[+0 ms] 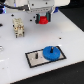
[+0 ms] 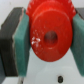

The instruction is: Insert the blue gear onto the right peg, followed by the red gear

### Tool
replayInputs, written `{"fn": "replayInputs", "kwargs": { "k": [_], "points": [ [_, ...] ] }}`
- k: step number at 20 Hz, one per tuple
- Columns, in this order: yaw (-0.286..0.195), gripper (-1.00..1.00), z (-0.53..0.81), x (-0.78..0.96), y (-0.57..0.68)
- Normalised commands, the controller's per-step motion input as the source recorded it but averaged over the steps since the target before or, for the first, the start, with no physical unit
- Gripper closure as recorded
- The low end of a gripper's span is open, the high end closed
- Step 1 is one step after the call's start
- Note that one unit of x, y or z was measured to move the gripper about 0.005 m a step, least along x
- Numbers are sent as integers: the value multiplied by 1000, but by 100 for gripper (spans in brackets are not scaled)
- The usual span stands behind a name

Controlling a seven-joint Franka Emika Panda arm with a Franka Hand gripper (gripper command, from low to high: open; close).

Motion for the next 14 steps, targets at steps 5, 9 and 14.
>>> {"fn": "replayInputs", "kwargs": {
  "k": [5,9,14],
  "points": [
    [0,100,463,685,-37],
    [0,100,473,728,-32],
    [0,100,460,739,-16]
  ]
}}
